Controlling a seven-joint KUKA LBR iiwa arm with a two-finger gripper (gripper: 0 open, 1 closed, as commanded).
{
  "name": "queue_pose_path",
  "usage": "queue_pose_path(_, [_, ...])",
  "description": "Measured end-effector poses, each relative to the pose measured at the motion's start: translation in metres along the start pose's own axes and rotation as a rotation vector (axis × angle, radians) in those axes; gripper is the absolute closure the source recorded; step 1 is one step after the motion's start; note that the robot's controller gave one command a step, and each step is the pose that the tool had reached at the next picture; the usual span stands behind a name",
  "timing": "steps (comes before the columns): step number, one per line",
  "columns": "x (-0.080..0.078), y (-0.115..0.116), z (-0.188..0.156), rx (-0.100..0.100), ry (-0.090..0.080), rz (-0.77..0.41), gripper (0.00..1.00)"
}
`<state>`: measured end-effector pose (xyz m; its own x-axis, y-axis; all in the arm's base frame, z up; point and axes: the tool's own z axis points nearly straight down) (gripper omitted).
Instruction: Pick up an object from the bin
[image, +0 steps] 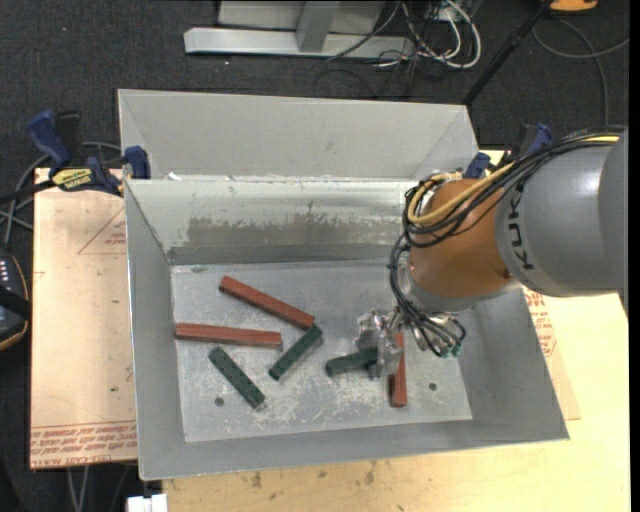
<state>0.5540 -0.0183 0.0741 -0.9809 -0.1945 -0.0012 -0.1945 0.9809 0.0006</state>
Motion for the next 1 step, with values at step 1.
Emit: queue_pose_path(1, [0.0264,-0.012,-0.1547,0.003,-0.009,-0.042,1.0])
